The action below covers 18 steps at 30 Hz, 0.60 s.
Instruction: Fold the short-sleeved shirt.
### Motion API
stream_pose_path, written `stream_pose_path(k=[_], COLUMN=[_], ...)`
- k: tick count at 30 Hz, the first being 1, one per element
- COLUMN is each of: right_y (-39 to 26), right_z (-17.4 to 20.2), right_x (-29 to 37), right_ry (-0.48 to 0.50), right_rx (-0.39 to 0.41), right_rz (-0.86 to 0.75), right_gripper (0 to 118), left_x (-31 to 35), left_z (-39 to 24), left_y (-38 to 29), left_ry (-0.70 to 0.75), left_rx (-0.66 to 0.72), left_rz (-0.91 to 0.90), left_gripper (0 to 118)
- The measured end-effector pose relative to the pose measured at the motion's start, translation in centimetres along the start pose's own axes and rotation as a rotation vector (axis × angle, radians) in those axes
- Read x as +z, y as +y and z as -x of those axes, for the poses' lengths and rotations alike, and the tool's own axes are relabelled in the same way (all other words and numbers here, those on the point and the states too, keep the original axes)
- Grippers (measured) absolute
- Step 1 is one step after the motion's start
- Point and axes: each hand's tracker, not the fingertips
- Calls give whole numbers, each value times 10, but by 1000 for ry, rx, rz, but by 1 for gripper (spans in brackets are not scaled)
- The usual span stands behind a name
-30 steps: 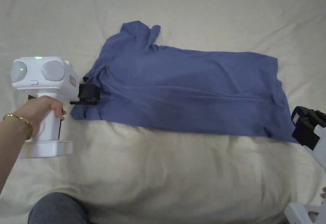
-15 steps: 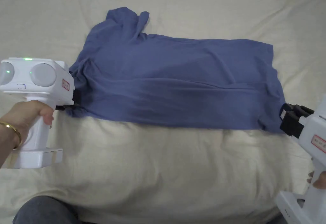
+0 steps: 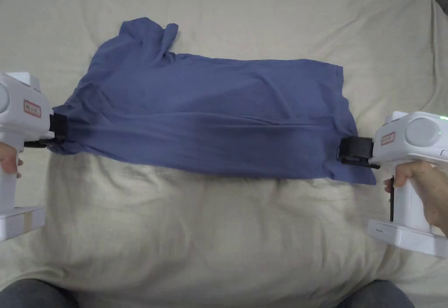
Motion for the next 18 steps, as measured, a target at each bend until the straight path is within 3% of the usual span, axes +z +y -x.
stream_pose_path(k=[1, 2, 4, 5, 7, 8, 10, 15, 18], right_y=[-3, -5, -11, -14, -14, -13, -6, -3, -20], right_z=[0, -1, 0, 0, -3, -5, -11, -34, -46], right_x=[-5, -9, -13, -13, -4, 1, 17, 76, 102], right_ry=[11, 6, -8, 14, 36, 92, 126, 211, 216], right_rx=[0, -2, -6, -2, -4, -12, -59, -26, 19], right_rz=[-11, -4, 11, 20, 24, 29, 55, -50, -84], right_gripper=[116, 103, 70, 47, 25, 9, 9, 9, 9], left_x=[-3, -5, -8, -9, -6, -3, 7, 49, 74], left_z=[0, 0, 0, 0, 2, 4, 7, 20, 26], left_y=[0, -2, -4, -4, -3, -2, 2, 1, -15], left_ry=[1, 5, 14, 12, 6, -3, -18, -97, -120], left_rx=[3, 3, 0, -2, 4, 17, 45, 115, 111], left_rz=[12, 17, 30, 33, 35, 27, 5, -72, -101], left_gripper=[5, 5, 5, 5, 5, 5, 5, 5, 5])
